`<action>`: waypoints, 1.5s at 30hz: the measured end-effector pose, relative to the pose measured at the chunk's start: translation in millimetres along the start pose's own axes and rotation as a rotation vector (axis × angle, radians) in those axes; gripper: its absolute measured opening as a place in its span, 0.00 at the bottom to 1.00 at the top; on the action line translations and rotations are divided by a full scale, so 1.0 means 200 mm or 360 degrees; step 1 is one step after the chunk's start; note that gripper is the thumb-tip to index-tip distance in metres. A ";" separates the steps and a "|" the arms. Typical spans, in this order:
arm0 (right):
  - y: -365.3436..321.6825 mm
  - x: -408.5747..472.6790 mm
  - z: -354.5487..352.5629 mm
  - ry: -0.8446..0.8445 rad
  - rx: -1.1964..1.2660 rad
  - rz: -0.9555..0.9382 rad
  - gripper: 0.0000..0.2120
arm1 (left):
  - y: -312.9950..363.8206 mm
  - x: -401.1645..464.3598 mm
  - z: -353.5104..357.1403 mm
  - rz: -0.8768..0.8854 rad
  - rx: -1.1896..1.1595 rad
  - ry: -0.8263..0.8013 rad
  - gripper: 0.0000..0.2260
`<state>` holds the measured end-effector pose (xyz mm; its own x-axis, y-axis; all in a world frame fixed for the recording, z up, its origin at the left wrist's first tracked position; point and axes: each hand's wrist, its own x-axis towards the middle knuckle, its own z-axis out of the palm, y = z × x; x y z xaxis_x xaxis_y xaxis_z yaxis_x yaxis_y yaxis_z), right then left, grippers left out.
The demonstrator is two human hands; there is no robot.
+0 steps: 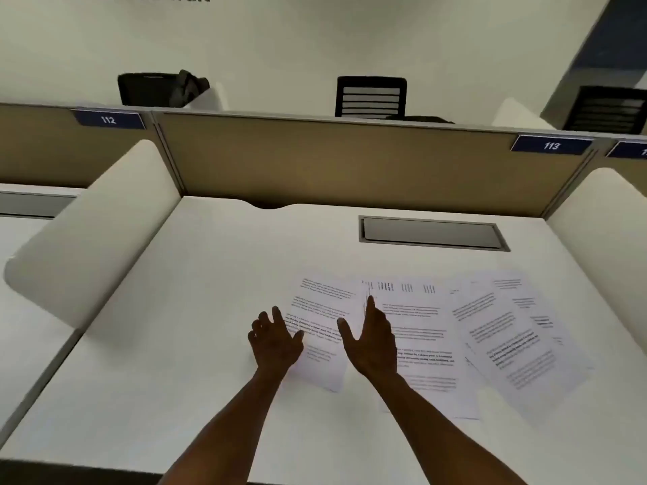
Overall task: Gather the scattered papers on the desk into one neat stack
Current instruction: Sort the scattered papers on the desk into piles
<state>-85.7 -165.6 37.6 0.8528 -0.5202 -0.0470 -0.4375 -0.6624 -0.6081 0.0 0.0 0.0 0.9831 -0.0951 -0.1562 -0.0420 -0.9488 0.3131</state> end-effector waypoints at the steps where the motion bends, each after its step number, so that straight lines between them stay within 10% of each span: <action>1: 0.01 -0.01 0.02 -0.0082 0.0077 0.0093 0.41 | -0.01 0.00 0.01 -0.0101 -0.0024 -0.0083 0.40; 6: 0.10 -0.06 0.13 -0.0410 0.0232 0.0303 0.38 | -0.07 -0.05 0.12 -0.0267 -0.0084 -0.0221 0.41; 15: 0.27 -0.16 0.26 -0.0915 -0.0566 -0.0478 0.36 | -0.04 -0.23 0.26 -0.0214 -0.0048 -0.0136 0.38; 33: 0.59 -0.36 0.11 -0.1049 -0.0445 -0.0900 0.34 | -0.15 -0.41 0.18 -0.0783 -0.0570 -0.0060 0.28; 38: 0.67 -0.25 0.00 -0.0566 -0.0360 -0.0659 0.36 | -0.19 -0.47 0.18 -0.0775 -0.0760 0.0027 0.20; 45: 0.78 -0.20 -0.03 -0.0754 -0.0632 -0.0427 0.40 | -0.21 -0.55 0.20 -0.0836 -0.0813 0.0073 0.22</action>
<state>-190.6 -251.1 -51.1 0.9399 -0.0770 -0.3326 -0.1874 -0.9308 -0.3139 -113.2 37.4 -33.0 0.8578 0.3568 -0.3699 0.5139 -0.6061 0.6071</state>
